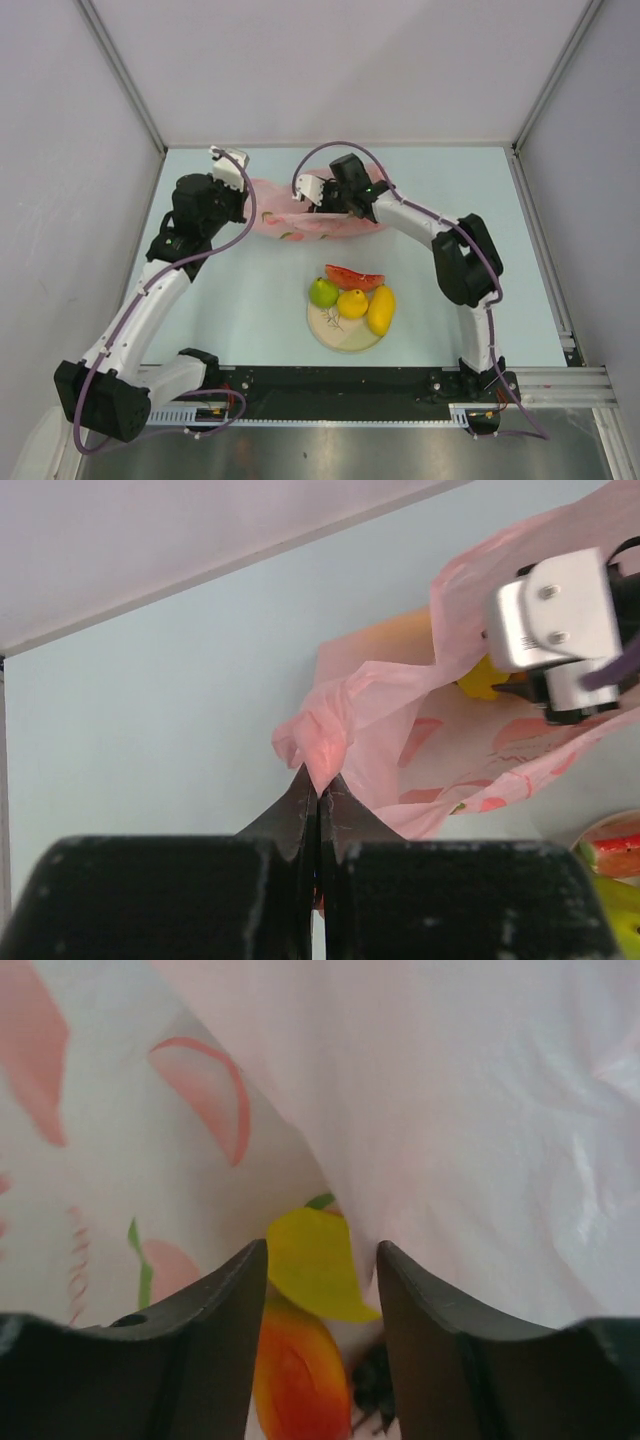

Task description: Take the fake fruits out of the plastic bag

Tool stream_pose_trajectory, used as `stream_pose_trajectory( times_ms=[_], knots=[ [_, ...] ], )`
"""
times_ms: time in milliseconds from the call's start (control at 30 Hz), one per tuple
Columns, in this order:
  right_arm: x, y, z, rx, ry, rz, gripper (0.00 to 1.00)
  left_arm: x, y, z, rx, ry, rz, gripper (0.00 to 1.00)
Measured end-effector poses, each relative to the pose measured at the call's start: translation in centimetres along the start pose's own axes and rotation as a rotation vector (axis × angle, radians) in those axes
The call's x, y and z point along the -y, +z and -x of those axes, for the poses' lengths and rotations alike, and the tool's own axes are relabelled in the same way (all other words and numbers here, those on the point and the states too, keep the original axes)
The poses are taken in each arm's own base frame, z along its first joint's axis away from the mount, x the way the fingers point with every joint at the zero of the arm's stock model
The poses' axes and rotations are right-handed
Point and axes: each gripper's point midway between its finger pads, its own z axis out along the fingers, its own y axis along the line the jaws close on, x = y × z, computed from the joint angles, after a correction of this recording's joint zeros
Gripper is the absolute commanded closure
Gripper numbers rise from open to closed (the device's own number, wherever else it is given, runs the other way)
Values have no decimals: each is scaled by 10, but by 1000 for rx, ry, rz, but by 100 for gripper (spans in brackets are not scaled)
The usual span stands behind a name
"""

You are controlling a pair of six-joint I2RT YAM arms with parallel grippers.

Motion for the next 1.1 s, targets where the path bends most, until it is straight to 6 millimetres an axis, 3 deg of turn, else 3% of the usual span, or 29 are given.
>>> stream_pose_trajectory(
  times_ms=[67,200,267,367,467,633,733,933,1100],
  knots=[
    [2,-24,15,31,-21,-4,57,0,1,1,2,0,0,100],
    [7,-53,44,113,-127,7,64,0,2,9,18,0,-4,100],
    [4,-56,51,136,-197,30,68,1,4,19,37,1,-17,100],
    [-13,-40,47,130,-286,97,70,4,5,36,72,4,-38,100],
    [-22,-1,39,101,-341,169,71,7,3,46,100,12,-62,100],
    [-26,44,21,64,-385,201,55,12,-1,47,105,26,-93,100],
    [-23,51,16,49,-411,186,50,18,-7,42,100,37,-121,100],
    [3,51,17,33,-442,89,35,25,-14,30,86,69,-161,100],
    [25,52,12,30,-357,19,34,30,-19,14,55,87,-185,100]
  ],
)
